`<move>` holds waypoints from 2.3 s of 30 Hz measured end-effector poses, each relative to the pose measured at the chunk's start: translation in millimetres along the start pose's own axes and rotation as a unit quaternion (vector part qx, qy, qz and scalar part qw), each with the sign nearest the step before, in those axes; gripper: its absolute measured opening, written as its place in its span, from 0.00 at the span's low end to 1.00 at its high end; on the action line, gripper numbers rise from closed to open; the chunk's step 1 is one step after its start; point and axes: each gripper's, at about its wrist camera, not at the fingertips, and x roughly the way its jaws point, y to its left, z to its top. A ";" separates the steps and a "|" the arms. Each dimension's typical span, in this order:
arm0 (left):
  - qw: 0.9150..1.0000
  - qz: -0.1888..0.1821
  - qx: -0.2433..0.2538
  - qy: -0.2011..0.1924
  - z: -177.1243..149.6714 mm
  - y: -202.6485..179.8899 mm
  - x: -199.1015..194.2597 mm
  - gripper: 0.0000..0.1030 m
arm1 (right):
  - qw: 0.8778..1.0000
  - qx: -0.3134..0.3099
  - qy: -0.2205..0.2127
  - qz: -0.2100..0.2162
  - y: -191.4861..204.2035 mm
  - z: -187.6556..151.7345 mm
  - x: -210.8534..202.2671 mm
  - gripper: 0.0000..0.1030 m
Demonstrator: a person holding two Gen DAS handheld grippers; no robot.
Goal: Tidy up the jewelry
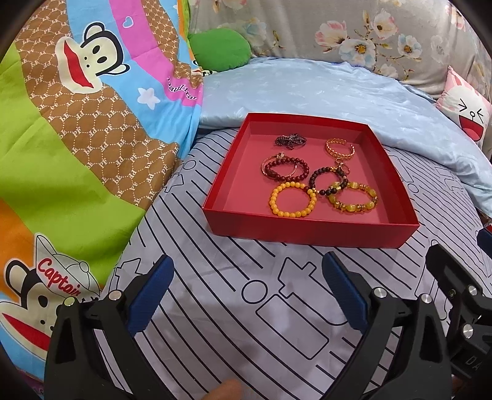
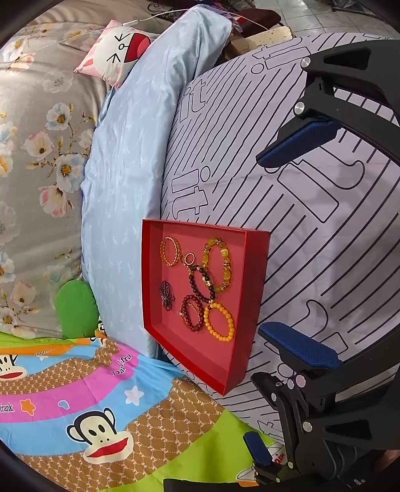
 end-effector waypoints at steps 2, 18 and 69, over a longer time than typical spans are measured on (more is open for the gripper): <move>1.000 -0.001 0.001 0.000 0.0 0.3 0.3 0.90 | 1.000 0.000 0.001 -0.001 -0.1 -0.9 0.3 0.94; 1.000 -0.007 -0.001 0.003 -3.8 -0.7 4.3 0.93 | 1.000 0.008 0.003 -0.006 -3.5 -3.6 3.2 0.94; 1.000 0.009 -0.011 0.006 -7.1 0.6 5.9 0.92 | 1.000 0.007 0.009 -0.008 -1.0 -11.6 6.6 0.94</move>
